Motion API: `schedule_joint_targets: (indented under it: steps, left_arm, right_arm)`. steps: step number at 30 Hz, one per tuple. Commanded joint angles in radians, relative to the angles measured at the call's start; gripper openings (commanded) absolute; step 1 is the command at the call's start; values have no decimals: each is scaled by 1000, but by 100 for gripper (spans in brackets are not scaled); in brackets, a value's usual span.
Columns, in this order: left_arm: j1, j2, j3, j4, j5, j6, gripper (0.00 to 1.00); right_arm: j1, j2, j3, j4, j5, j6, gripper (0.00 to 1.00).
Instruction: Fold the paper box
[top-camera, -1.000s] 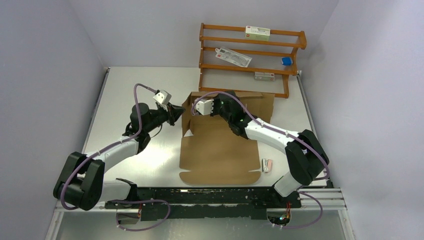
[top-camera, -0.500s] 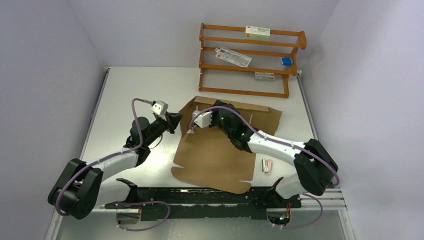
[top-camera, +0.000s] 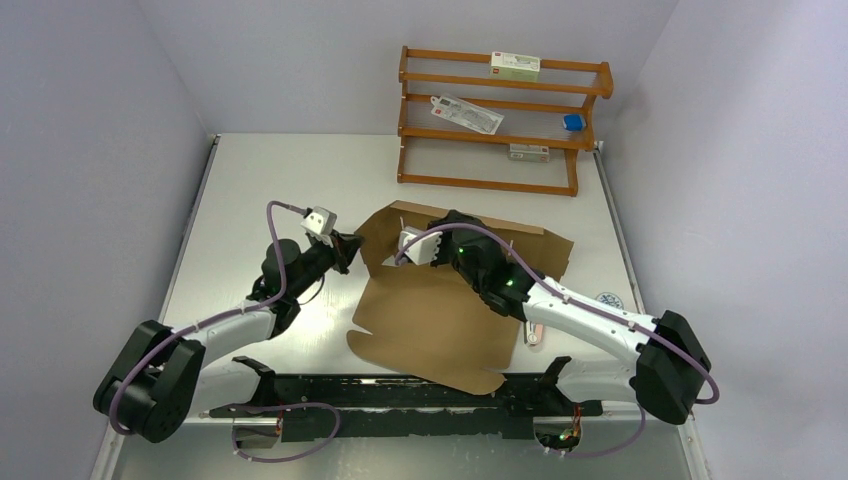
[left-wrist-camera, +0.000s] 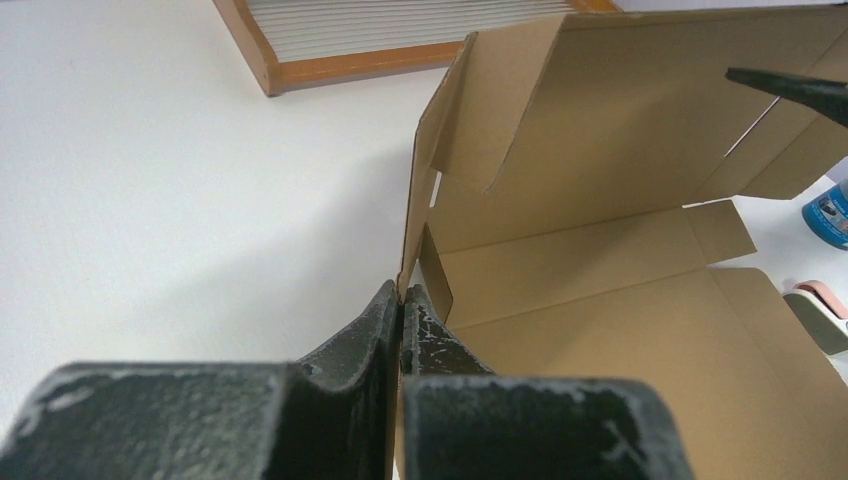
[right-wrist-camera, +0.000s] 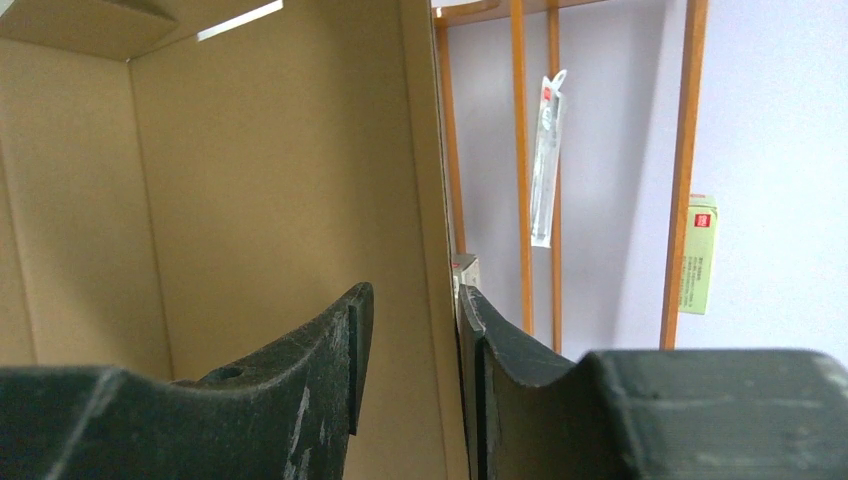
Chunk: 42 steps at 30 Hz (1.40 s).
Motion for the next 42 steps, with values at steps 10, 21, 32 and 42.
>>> schedule_joint_targets:
  steps: [10,21,32,42]
  left_arm:
    - [-9,-85,63,-250,-111,46,5]
    - [-9,-67,99,-291,-140,51,5]
    - [-8,-33,155,-285,-205,96,5]
    - [-4,15,243,-288,-216,163,5]
  right_arm:
    - [46,-61,8,-194,208,57,39]
    - [95,-111,-1,-295,316,112,30]
    - [126,-33,-2,-117,329,66,9]
    - [68,146,31,238,228,-105,5]
